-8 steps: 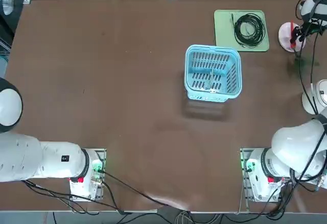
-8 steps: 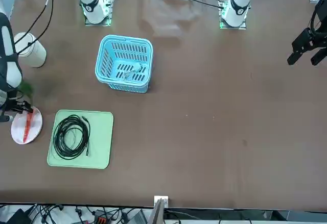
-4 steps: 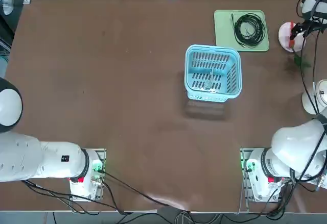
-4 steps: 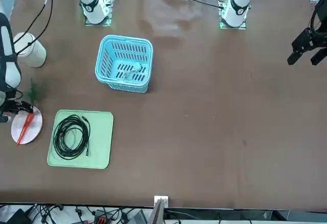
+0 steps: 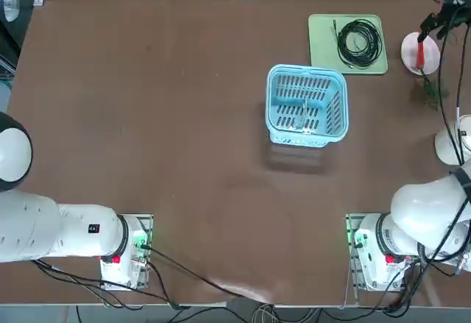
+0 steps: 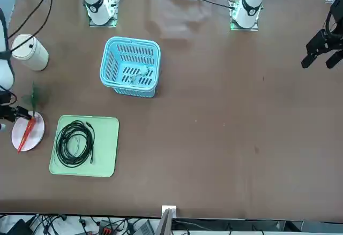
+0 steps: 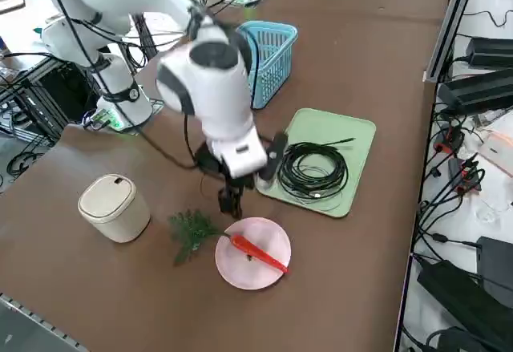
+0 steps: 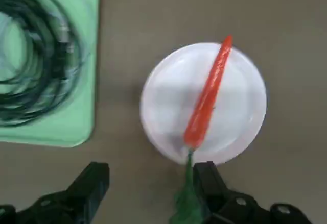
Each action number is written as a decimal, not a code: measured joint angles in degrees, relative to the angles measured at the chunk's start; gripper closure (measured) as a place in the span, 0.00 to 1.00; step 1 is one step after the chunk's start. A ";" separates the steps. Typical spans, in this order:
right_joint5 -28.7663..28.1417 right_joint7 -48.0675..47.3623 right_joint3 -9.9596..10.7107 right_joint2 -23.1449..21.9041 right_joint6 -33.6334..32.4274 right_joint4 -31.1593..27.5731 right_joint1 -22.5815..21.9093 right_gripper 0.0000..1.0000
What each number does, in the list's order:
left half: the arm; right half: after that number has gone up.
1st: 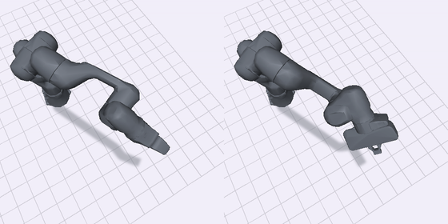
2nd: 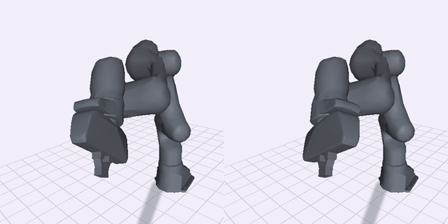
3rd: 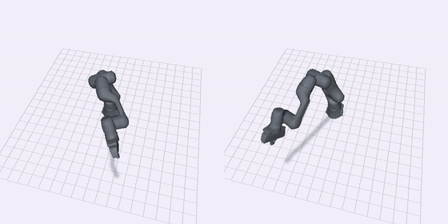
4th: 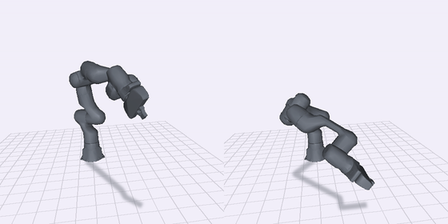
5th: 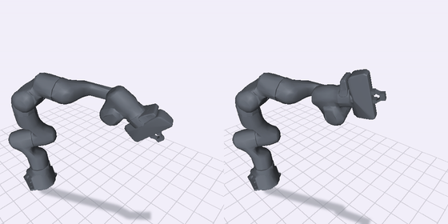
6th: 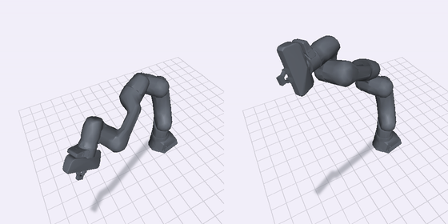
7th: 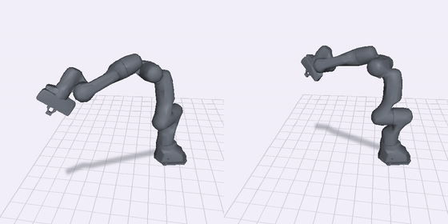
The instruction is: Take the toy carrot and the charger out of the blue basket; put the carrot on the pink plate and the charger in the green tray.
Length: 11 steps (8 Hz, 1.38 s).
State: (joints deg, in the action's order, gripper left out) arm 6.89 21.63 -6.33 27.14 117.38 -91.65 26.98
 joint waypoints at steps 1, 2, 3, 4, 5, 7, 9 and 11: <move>-0.03 -3.99 -0.41 -4.63 -6.47 0.24 -2.76 0.00; -0.09 -8.10 -0.57 -9.32 -12.19 0.25 -6.22 0.00; -0.37 -11.72 -0.75 -13.47 -17.00 0.13 -9.73 0.00; -1.40 -15.42 -1.05 -16.88 -20.26 -0.03 -13.08 0.00; -3.13 -20.39 -1.32 -19.64 -22.68 -0.39 -16.76 0.00; -6.70 -30.42 -1.67 -23.75 -24.09 -3.58 -23.43 0.00; -11.81 -36.03 -1.75 -27.51 -23.49 -8.04 -26.32 0.00; -12.54 -42.91 -1.89 -32.70 -17.15 -16.78 -30.49 0.00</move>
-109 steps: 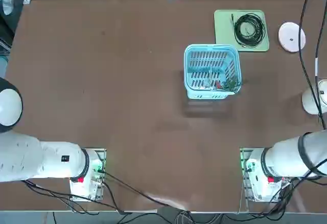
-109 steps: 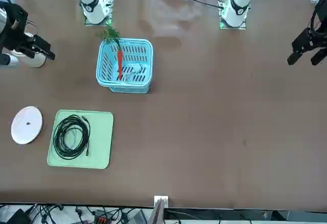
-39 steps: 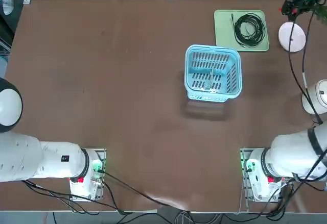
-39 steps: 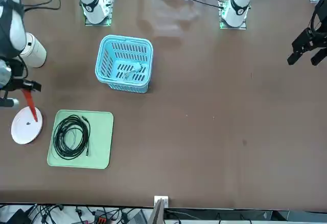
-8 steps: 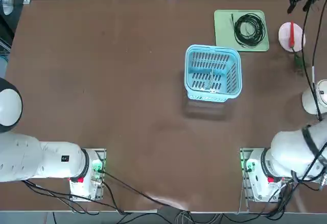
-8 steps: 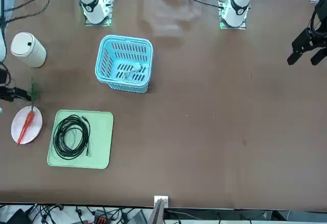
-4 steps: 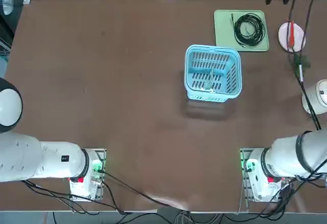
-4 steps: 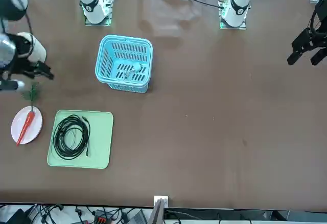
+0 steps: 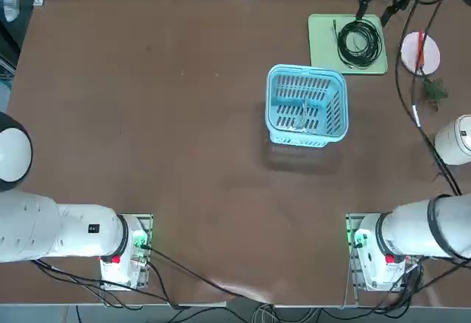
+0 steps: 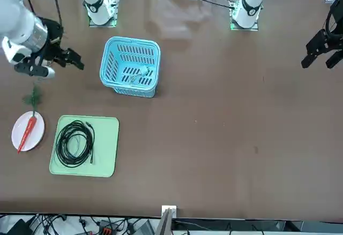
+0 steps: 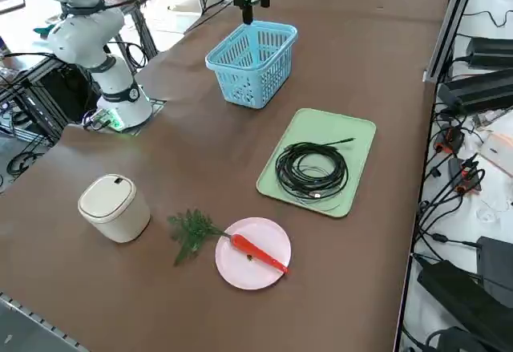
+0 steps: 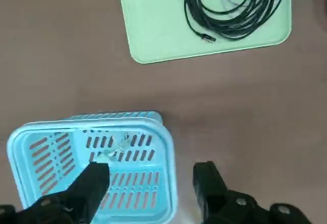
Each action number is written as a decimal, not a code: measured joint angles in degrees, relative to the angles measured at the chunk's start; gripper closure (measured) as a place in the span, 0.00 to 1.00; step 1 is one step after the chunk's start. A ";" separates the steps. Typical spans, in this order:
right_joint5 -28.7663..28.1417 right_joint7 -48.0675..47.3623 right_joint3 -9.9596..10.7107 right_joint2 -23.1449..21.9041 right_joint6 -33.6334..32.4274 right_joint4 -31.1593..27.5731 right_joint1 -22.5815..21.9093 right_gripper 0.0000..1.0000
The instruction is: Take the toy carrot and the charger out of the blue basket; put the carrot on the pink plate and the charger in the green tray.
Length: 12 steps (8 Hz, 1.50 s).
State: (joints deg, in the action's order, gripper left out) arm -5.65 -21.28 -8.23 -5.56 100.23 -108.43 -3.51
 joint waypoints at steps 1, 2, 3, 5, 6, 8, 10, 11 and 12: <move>-0.02 -3.57 -0.10 -2.87 5.51 -6.43 -2.98 0.00; -0.03 -7.25 -0.23 -5.24 10.81 -12.58 -6.13 0.00; -0.03 -10.69 -0.57 -6.78 15.11 -17.38 -9.00 0.00; -0.03 -14.61 -3.54 -7.70 21.46 -23.32 -11.14 0.00; -0.03 -15.08 -5.31 -7.56 24.10 -25.66 -11.19 0.00; 0.08 -15.14 -7.89 -5.59 27.05 -28.27 -11.26 0.00; 1.12 -15.14 -8.95 -1.22 30.78 -28.66 -11.45 0.00; 1.58 -15.14 -8.96 1.36 33.10 -28.68 -11.71 0.00; 2.03 -15.14 -8.98 3.81 35.15 -28.69 -11.90 0.00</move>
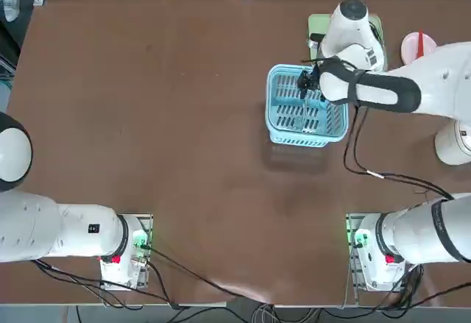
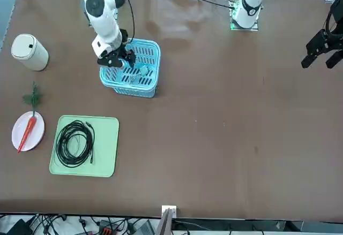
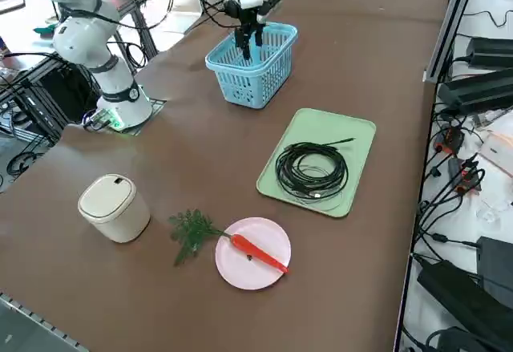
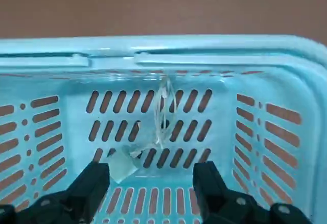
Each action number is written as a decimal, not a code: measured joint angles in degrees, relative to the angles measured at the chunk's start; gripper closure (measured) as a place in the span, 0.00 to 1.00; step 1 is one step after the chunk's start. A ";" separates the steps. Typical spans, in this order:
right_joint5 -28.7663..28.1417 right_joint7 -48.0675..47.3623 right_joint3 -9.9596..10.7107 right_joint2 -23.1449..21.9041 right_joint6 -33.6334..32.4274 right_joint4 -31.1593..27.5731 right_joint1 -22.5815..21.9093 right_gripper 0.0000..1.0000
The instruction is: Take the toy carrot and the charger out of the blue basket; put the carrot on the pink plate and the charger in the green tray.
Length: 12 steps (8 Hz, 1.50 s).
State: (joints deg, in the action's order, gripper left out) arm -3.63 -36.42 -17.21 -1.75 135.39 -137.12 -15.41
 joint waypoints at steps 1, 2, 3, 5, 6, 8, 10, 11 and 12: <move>1.73 0.01 0.01 2.02 1.12 0.04 -0.01 0.00; 3.44 0.01 0.03 3.63 1.66 0.04 0.03 0.00; 4.15 0.01 0.09 4.97 2.26 0.06 0.10 0.00; 4.89 0.04 0.10 7.23 4.89 0.07 0.06 0.00; 5.18 0.05 0.08 8.69 7.27 0.07 0.02 0.00; 6.53 0.06 0.13 11.67 10.87 0.13 0.07 0.00; 7.98 0.06 0.53 13.57 12.85 0.22 0.28 0.00; 8.19 0.06 0.73 14.27 13.49 0.30 0.44 0.00; 8.22 0.06 0.82 14.84 13.84 0.34 0.53 0.00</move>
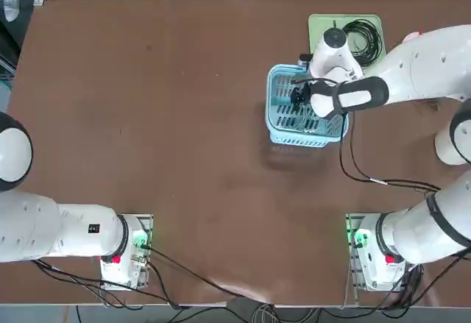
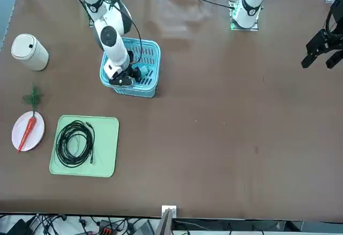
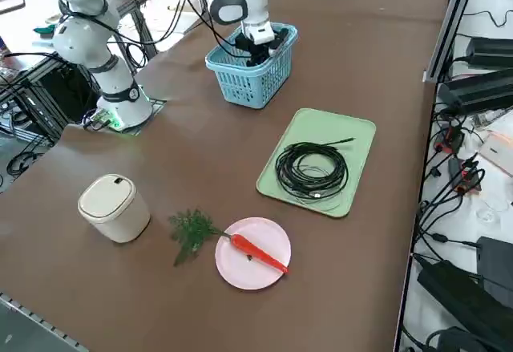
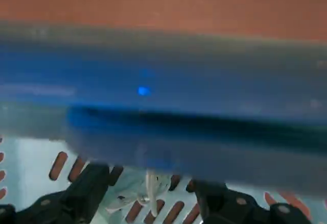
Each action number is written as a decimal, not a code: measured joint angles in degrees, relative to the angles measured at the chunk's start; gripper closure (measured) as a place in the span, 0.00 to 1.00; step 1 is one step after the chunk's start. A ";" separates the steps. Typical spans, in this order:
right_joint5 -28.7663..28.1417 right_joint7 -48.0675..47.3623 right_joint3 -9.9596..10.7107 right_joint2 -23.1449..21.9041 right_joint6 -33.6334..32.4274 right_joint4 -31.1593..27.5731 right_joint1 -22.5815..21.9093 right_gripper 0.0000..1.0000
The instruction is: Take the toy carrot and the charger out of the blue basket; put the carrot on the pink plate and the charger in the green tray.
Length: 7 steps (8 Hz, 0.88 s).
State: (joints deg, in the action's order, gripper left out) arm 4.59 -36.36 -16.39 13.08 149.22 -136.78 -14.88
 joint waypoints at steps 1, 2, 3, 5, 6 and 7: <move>0.00 0.00 0.01 0.40 0.10 0.01 0.03 0.00; 0.00 0.00 0.01 0.69 0.17 0.04 0.03 0.00; 0.00 0.00 0.01 0.83 0.20 0.07 0.04 0.00; 0.01 0.00 0.01 0.90 0.20 0.07 0.07 0.04; 0.01 0.00 0.01 0.90 0.20 0.07 0.08 0.16; 0.01 0.00 0.01 0.90 0.20 0.07 0.12 0.38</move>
State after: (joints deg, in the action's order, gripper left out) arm 4.60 -36.36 -16.38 13.99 149.43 -136.71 -14.76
